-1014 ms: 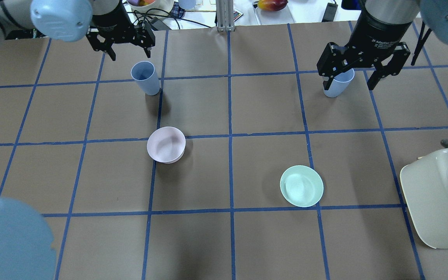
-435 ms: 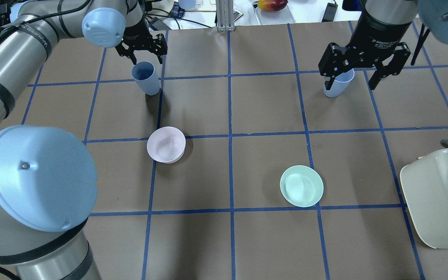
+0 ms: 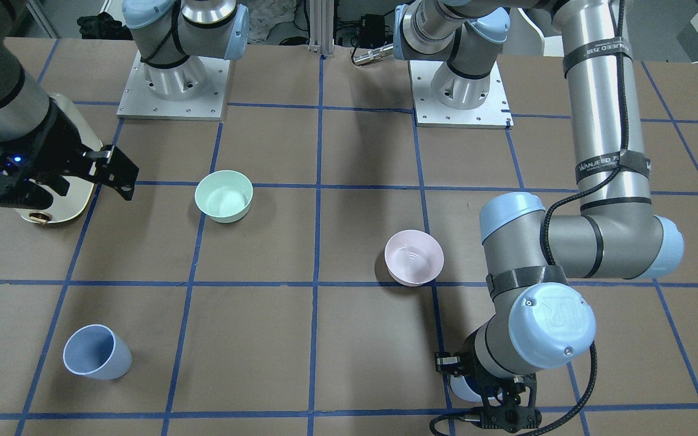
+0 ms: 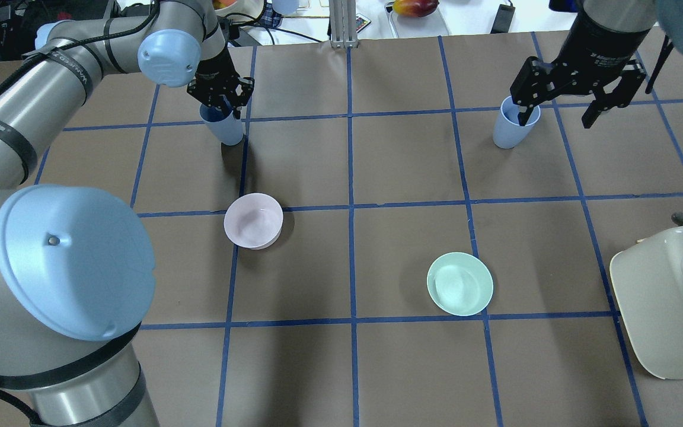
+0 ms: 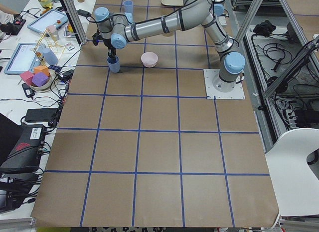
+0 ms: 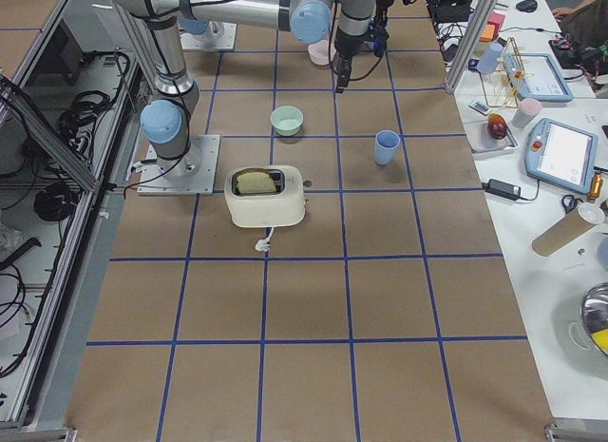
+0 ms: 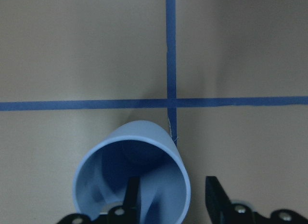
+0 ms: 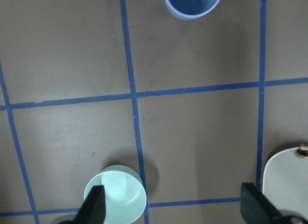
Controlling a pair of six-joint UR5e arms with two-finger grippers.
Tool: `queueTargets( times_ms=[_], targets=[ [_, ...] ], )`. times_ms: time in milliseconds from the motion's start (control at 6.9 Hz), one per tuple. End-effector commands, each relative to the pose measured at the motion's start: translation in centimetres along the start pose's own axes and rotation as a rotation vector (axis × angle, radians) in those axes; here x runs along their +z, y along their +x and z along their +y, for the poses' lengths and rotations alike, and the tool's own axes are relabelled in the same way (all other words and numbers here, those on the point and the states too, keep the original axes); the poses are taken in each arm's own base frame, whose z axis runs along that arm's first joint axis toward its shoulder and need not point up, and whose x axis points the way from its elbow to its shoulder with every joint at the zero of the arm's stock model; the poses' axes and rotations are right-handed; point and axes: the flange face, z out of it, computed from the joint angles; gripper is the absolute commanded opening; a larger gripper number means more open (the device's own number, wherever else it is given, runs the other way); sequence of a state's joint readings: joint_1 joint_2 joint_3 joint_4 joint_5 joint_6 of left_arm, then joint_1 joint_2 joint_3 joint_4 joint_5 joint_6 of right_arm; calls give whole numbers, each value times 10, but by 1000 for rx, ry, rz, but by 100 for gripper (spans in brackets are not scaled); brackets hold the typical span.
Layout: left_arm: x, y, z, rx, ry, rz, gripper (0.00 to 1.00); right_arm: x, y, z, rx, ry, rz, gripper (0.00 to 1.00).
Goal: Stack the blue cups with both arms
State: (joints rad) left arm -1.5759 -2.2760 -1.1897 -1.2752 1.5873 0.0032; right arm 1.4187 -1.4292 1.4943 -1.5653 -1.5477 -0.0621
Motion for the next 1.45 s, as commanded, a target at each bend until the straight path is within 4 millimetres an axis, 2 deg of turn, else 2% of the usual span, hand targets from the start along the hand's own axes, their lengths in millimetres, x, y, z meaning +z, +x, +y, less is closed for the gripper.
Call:
queueTargets(
  times_ms=[0, 145, 290, 435, 580, 725, 870, 1014, 1159, 1304],
  targets=[
    [-25, 42, 12, 34, 25, 31, 0, 23, 31, -45, -25, 69, 8, 100],
    [-57, 113, 45, 62, 17, 63, 0, 38, 35, -64, -46, 95, 37, 100],
    [-62, 173, 71, 38, 14, 57, 0, 55, 39, -80, -46, 113, 43, 100],
    [-45, 222, 88, -2, 1, 54, 0, 71, 44, -103, -42, 163, 48, 100],
    [-39, 256, 102, 24, 22, 58, 0, 83, 57, -120, -25, 162, 37, 100],
    [-32, 265, 105, 40, 23, 59, 0, 107, 63, -135, -17, 130, 32, 100],
    [-16, 266, 104, 41, 2, 50, 0, 133, 65, -149, -16, 105, 28, 100],
    [-6, 264, 105, 47, -10, 33, 99, 148, 68, -159, -18, 119, 34, 100],
    [-5, 260, 102, 42, -12, 29, 100, 166, 76, -164, -7, 95, 32, 100],
    [-28, 255, 103, 35, 13, 38, 100, 174, 81, -165, 4, 82, 25, 100]
  ],
)
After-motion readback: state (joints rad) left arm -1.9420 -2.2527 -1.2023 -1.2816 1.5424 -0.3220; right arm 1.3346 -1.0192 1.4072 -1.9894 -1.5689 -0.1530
